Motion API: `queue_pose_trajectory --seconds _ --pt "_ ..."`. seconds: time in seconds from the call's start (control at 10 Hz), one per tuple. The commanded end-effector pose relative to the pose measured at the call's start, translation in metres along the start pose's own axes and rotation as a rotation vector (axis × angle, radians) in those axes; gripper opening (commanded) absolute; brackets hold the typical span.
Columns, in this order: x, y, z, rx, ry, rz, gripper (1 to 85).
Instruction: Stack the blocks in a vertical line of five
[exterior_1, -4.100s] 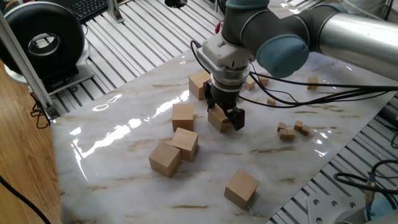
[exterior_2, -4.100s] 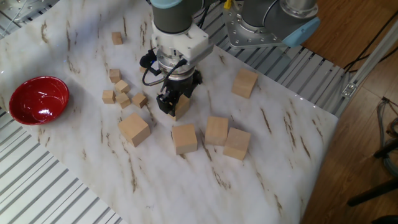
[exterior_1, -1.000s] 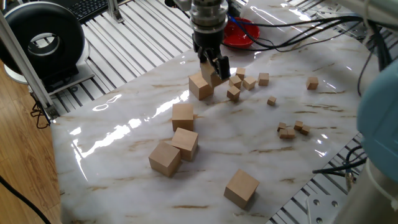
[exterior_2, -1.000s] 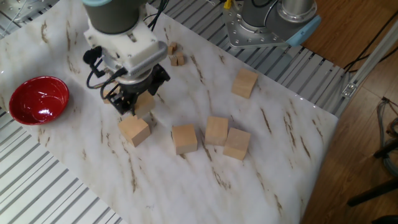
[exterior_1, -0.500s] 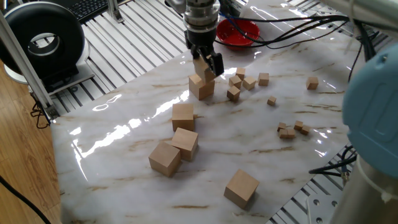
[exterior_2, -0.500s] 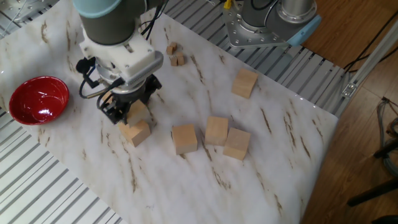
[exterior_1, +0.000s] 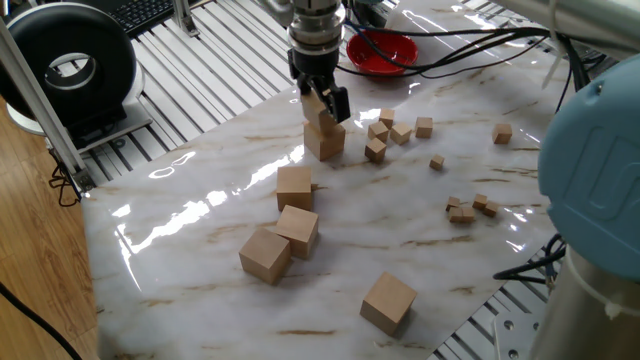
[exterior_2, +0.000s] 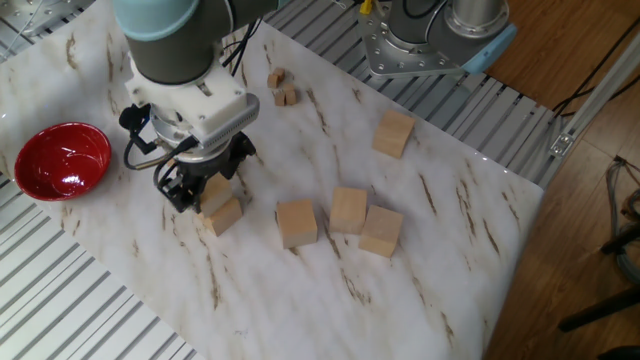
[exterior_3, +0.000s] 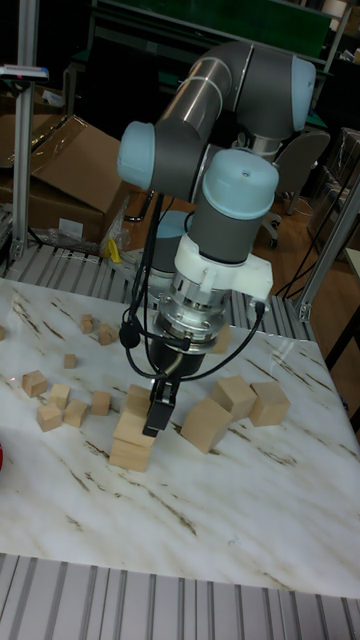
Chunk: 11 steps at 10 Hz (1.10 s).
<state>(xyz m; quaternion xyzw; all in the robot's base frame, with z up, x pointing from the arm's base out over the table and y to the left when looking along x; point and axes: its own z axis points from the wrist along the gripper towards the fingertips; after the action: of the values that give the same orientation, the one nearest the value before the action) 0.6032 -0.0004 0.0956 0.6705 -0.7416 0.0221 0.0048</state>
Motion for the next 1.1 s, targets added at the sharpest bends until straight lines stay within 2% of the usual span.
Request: queue_pose_trajectory --seconds 0.0,0.2,0.6,1.0 --pt "-0.010 -0.003 -0.002 0.004 -0.028 0.005 39.0" --pt "-0.011 -0.002 -0.003 -0.001 -0.038 -0.009 39.3" --pt "-0.011 0.014 0.001 -0.055 -0.076 -0.016 39.3" --pt "-0.007 0.014 0.002 -0.053 -0.077 -0.030 39.3"
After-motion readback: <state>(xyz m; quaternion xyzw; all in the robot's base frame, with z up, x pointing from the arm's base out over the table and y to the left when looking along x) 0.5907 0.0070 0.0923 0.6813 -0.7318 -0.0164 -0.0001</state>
